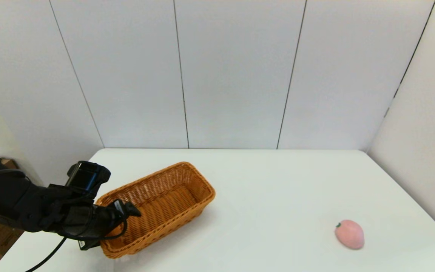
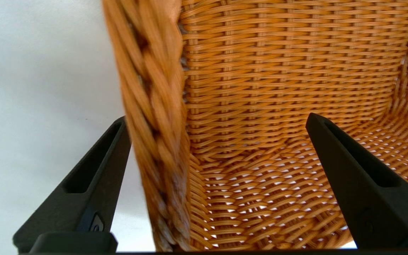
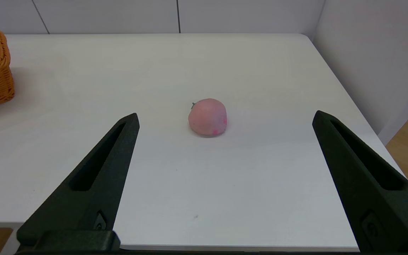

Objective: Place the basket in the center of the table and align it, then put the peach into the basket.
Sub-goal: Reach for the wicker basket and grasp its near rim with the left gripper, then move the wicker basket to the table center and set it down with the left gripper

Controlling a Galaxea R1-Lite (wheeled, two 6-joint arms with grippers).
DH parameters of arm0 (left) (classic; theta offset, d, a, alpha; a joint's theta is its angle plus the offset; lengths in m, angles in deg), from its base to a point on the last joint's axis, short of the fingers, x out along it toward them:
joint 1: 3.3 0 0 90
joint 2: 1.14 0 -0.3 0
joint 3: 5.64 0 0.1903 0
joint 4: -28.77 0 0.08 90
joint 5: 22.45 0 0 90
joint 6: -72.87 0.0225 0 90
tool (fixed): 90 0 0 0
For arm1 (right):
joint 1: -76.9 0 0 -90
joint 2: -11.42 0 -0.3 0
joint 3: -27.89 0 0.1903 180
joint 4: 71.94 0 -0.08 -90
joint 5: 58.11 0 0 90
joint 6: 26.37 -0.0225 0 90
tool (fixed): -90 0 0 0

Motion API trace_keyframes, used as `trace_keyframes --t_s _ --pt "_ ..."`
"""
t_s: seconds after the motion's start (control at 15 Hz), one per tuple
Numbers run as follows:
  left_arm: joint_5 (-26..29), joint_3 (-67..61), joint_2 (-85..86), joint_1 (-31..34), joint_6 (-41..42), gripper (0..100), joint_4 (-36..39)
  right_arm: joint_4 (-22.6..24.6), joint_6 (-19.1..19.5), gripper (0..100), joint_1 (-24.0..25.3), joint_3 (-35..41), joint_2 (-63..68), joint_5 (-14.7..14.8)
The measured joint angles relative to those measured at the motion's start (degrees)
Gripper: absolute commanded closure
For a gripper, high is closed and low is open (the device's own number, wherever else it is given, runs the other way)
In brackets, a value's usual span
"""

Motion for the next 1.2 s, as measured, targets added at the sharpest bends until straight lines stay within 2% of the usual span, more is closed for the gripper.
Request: trace_keyframes --t_s 1.0,1.2 --pt "-0.3 0.26 0.15 0.24 0.22 100 -0.33 -0.04 0.06 0 -0.02 0.0 0.0 0.02" --pt "0.11 1.57 3.94 -3.85 0.83 100 -0.63 0.05 0.39 0 -0.05 0.0 0.0 -0.04"
